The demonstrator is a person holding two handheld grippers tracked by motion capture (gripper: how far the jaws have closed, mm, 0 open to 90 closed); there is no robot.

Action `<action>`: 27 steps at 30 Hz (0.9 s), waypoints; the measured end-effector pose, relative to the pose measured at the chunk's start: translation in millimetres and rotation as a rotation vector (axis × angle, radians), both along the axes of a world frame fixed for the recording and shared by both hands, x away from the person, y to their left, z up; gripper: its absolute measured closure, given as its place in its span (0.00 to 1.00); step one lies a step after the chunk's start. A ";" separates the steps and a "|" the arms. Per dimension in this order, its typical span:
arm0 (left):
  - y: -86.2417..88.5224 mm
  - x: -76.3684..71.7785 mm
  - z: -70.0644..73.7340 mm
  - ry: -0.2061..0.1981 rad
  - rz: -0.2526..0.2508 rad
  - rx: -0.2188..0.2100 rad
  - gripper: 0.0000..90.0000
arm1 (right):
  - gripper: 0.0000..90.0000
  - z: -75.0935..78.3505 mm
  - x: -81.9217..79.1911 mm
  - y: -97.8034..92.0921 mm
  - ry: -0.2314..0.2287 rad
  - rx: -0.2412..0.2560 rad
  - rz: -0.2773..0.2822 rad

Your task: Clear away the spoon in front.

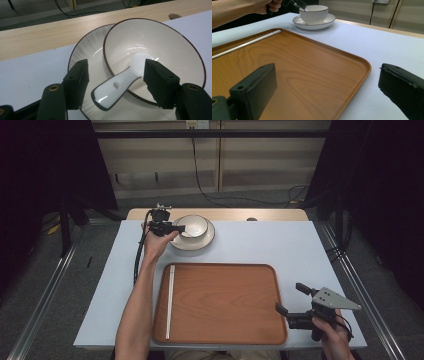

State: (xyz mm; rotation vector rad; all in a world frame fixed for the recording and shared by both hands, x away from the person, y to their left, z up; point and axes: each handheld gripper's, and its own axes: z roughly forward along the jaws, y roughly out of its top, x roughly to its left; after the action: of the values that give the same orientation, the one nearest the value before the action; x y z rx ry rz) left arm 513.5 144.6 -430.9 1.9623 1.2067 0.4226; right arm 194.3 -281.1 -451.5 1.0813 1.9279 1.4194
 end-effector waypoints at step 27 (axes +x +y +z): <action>-0.5 -5.8 8.4 0.012 -0.027 0.045 0.83 | 0.02 0.3 -0.1 0.7 -0.003 -0.005 0.010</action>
State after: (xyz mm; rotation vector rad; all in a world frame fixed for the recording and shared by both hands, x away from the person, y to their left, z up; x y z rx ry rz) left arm 507.7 144.1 -422.6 2.0199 1.1864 0.4282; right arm 194.2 -280.4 -451.1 1.0683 1.9364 1.4204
